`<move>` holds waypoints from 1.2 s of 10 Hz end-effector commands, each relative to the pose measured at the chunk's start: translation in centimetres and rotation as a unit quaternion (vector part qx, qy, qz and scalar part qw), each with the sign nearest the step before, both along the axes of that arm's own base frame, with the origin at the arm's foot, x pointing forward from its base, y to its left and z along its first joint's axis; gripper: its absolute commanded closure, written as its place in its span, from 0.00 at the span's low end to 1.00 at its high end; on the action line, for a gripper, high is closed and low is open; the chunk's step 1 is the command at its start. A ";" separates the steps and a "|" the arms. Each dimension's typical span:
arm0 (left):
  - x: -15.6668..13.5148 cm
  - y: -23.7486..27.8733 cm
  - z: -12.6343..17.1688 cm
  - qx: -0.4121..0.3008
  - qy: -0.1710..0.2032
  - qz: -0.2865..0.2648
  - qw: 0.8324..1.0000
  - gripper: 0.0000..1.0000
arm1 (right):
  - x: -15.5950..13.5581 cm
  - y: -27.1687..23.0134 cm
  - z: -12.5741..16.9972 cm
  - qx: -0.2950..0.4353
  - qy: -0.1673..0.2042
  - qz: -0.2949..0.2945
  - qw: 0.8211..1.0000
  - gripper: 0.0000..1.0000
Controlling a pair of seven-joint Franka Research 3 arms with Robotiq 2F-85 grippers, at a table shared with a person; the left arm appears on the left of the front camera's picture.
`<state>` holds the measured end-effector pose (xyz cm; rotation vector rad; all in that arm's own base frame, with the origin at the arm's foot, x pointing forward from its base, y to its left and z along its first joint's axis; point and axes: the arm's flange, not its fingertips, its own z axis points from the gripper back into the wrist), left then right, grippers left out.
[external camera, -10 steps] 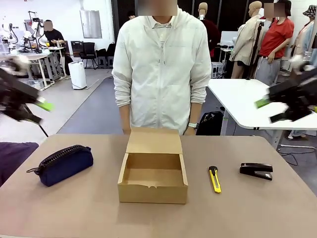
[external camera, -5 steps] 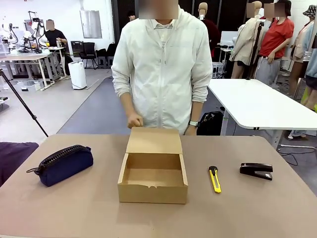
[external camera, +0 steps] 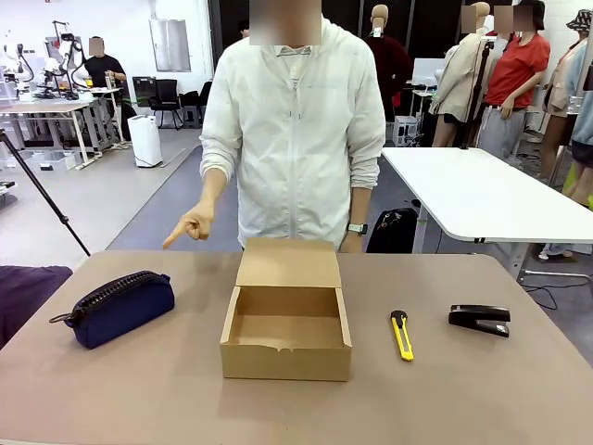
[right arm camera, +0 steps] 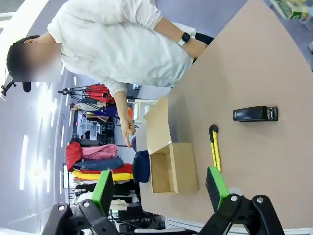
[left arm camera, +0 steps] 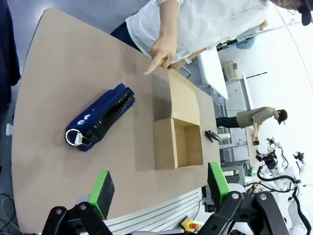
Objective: Pack the items into the box.
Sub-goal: Pick up the item specified by the human and place it in the Mailer Box.
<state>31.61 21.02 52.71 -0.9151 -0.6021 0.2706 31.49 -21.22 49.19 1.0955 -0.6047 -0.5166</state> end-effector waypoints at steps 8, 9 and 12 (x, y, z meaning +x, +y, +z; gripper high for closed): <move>7.5 -6.3 1.7 0.222 0.093 -0.105 0.965 0.00 | -0.3 -0.6 0.2 -0.003 -0.002 0.005 1.000 0.00; 9.9 -9.3 1.6 0.290 0.117 -0.153 0.937 0.00 | -0.3 -0.6 0.2 -0.003 -0.002 0.005 1.000 0.00; 14.9 -16.7 -1.1 0.435 0.155 -0.200 0.864 0.00 | -0.3 -0.6 0.2 -0.003 -0.002 0.005 1.000 0.00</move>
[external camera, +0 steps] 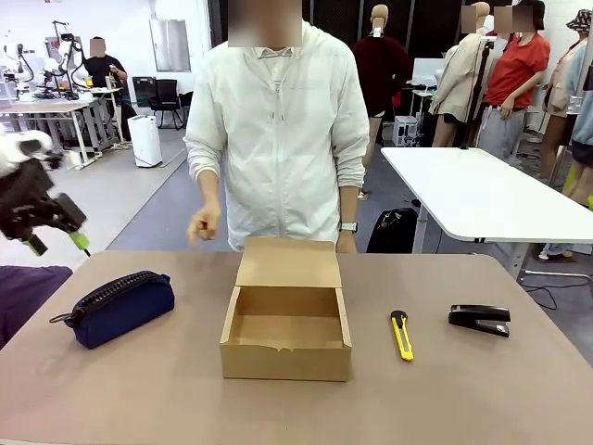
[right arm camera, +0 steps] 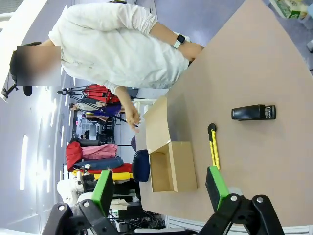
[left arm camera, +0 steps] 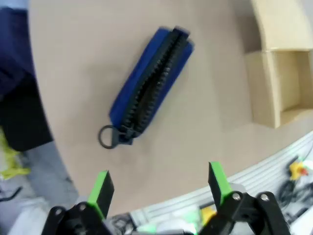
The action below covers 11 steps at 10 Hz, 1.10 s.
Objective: Pack the items into the box.
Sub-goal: Pick up the item specified by the human and place it in the Mailer Box.
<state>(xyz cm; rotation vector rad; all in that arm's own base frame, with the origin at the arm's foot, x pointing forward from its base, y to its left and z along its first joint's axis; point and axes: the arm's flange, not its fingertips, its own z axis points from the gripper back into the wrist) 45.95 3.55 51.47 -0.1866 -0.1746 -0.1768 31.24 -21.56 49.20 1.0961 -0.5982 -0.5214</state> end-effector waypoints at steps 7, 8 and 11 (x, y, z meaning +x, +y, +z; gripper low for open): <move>2.0 -3.2 -2.7 0.060 0.022 -0.059 0.996 0.00 | 0.0 -0.2 0.2 -0.005 -0.006 0.005 1.000 0.00; 2.6 -3.7 -4.1 0.071 0.015 -0.033 0.997 0.00 | 0.0 -0.2 0.2 -0.005 -0.006 0.005 1.000 0.00; 5.4 -4.7 -8.4 0.085 -0.019 -0.011 0.996 0.00 | 0.0 -0.2 0.2 -0.005 -0.006 0.005 1.000 0.00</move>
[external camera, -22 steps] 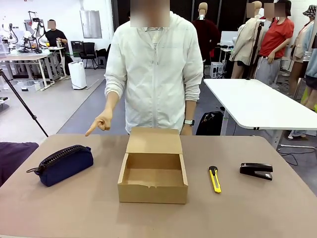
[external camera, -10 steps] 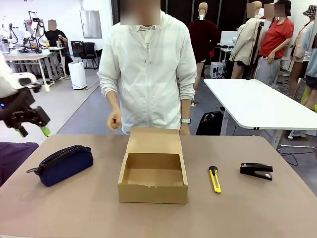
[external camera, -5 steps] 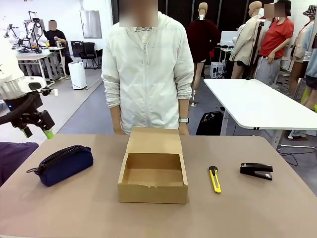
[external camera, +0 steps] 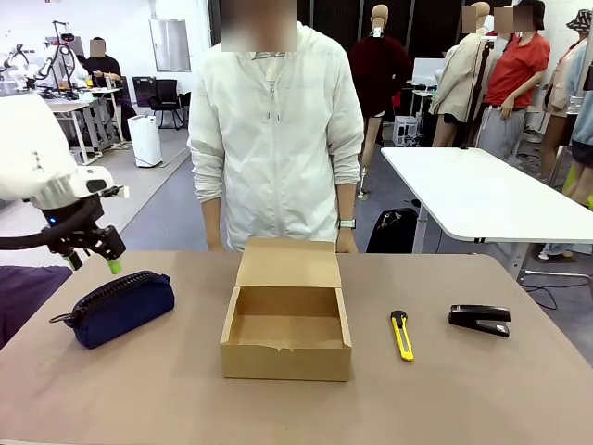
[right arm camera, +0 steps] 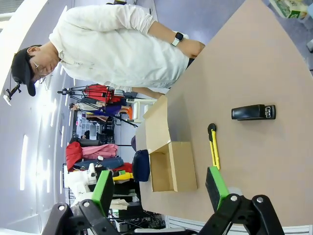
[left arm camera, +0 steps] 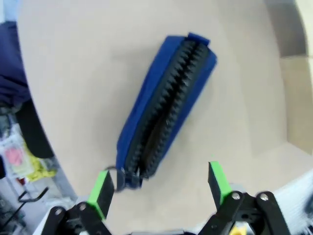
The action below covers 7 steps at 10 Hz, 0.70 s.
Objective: Pack the items into the box.
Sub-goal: Pick up the item specified by the human and place it in the Mailer Box.
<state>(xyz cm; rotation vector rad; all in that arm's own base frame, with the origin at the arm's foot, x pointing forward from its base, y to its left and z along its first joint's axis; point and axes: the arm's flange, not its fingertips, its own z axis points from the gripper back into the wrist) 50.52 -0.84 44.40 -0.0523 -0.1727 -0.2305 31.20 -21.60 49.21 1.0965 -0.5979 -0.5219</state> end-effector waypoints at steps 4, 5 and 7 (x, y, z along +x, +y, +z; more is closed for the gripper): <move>1.7 -0.6 -3.6 0.005 -0.002 -0.023 1.000 0.00 | 0.0 -0.2 0.2 -0.005 -0.006 0.005 1.000 0.00; 1.4 -0.7 -3.4 -0.002 -0.042 -0.152 0.987 0.00 | 0.0 -0.2 0.2 -0.005 -0.006 0.005 1.000 0.00; 0.6 -0.8 -3.7 0.021 -0.081 -0.304 0.949 0.00 | 0.0 -0.2 0.2 -0.005 -0.006 0.005 1.000 0.00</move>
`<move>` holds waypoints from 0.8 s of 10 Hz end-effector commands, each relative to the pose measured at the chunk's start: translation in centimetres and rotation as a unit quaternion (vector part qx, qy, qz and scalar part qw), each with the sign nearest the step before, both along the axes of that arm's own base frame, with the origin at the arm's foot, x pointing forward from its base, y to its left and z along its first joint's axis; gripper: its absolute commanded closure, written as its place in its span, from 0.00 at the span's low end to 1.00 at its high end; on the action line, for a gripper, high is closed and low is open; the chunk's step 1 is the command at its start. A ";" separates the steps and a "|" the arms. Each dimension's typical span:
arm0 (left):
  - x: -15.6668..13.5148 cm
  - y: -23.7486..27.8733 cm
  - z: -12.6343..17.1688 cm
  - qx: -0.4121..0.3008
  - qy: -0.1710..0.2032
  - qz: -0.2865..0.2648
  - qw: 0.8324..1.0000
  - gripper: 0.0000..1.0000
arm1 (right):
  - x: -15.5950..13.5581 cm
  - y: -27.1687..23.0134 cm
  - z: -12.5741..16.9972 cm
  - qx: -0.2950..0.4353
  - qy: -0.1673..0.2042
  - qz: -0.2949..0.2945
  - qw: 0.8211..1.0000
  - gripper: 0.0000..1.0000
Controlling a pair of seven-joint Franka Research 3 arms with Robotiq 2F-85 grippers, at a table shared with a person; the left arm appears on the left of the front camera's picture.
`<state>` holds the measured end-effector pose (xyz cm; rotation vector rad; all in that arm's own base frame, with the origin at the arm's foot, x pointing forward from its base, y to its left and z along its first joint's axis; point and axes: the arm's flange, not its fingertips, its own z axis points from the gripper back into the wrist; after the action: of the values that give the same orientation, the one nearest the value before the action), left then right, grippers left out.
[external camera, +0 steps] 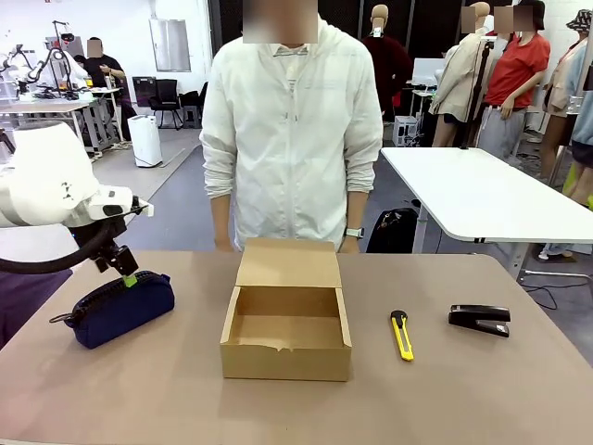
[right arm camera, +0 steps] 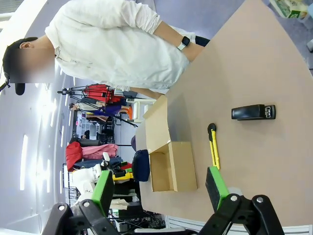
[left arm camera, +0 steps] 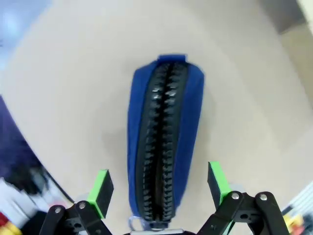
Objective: Pack the items into the box.
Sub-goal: Pick up the item specified by the human and place it in the Mailer Box.
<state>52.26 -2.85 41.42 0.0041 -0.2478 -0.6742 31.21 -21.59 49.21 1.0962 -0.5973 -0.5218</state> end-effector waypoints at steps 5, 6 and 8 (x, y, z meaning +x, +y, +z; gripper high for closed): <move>-0.9 -0.6 -0.5 0.012 -0.006 -0.126 0.992 0.00 | 0.0 -0.2 0.2 -0.005 -0.006 0.005 1.000 0.00; -0.9 -0.6 -0.5 0.012 -0.006 -0.126 0.992 0.00 | 0.0 -0.2 0.2 -0.005 -0.006 0.005 1.000 0.00; -0.2 -0.2 -1.9 0.032 -0.007 -0.126 0.992 0.00 | 0.0 -0.2 0.2 -0.005 -0.006 0.005 1.000 0.00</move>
<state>51.40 -3.35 40.27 0.0073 -0.2466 -0.9496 31.20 -21.60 49.21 1.0962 -0.5973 -0.5218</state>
